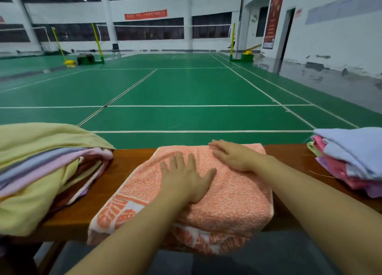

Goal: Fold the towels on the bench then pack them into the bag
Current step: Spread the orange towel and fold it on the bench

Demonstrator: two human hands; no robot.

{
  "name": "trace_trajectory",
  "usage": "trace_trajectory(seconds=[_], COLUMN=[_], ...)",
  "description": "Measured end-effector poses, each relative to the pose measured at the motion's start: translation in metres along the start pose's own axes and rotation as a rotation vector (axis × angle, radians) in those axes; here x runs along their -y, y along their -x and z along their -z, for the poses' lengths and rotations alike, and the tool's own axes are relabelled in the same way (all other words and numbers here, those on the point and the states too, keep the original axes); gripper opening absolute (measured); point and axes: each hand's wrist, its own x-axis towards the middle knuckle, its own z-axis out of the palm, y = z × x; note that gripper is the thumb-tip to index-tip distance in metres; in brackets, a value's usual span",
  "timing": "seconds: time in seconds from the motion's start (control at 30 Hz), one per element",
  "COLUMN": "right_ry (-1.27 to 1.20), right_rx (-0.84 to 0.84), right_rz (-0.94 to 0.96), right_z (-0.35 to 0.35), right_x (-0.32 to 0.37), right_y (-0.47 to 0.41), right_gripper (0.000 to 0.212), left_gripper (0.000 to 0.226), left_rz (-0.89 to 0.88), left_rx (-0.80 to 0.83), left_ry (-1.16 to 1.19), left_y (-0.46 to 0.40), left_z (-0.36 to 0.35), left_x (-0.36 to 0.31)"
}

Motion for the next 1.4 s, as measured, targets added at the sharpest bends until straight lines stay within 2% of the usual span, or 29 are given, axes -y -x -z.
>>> trace_trajectory(seconds=[0.13,0.27,0.33,0.43,0.53,0.6,0.7,0.77,0.87,0.97,1.13,1.23,1.3,1.4], right_ry=[0.101,0.21,0.344,0.618,0.581,0.498,0.3,0.252,0.22,0.198,0.317,0.505,0.61,0.605], right_rx=[0.018,0.025,0.066,0.032,-0.159,-0.273,-0.275,-0.163,-0.013,-0.033,0.115,0.133,0.107,-0.08], right_rz=[-0.074,-0.3,-0.407,-0.332,-0.264,-0.191,-0.07,-0.105,-0.28,-0.421,-0.703,-0.681,-0.672,-0.619], right_z=[-0.007,-0.014,-0.01,0.003,0.018,0.023,0.032,0.034,0.023,0.011,0.016,0.024,0.032,0.034], right_x=[-0.003,0.026,0.053,0.084,0.081,0.053,0.005,-0.017,-0.033,-0.037,-0.013,0.009,0.011,0.003], right_y=[0.021,0.054,0.074,0.098,0.098,0.083,0.058,0.05,0.053,0.059,0.082,0.112,0.118,0.105], right_gripper=[0.057,0.064,0.066,0.051,0.044,0.045,0.039,0.044,0.061,0.069,0.08,0.079,0.072,0.067], left_gripper=[0.099,0.095,0.1,0.093,0.086,0.081,0.073,0.085,0.102,0.11,0.109,0.125,0.128,0.123], left_rz=[-0.105,-0.252,-0.357,-0.525,-0.625,-0.552,-0.176,0.064,0.174,0.159,-0.094,-0.241,-0.282,-0.294], left_rx=[0.015,0.051,0.065,0.08,0.037,-0.027,-0.165,-0.096,0.038,0.07,0.098,0.112,0.145,0.134], left_ry=[-0.039,-0.08,-0.09,-0.115,-0.137,-0.055,0.031,0.04,-0.001,-0.024,-0.091,-0.081,-0.074,-0.081], left_y=[-0.012,-0.026,-0.031,-0.038,-0.043,-0.039,-0.015,0.006,0.023,0.009,-0.026,-0.039,-0.04,-0.033], left_z=[0.005,0.013,0.019,0.027,0.034,0.036,0.035,0.03,0.015,0.013,0.024,0.027,0.029,0.028], left_x=[0.025,0.041,0.051,0.065,0.072,0.066,0.036,0.021,0.025,0.041,0.073,0.093,0.098,0.1])
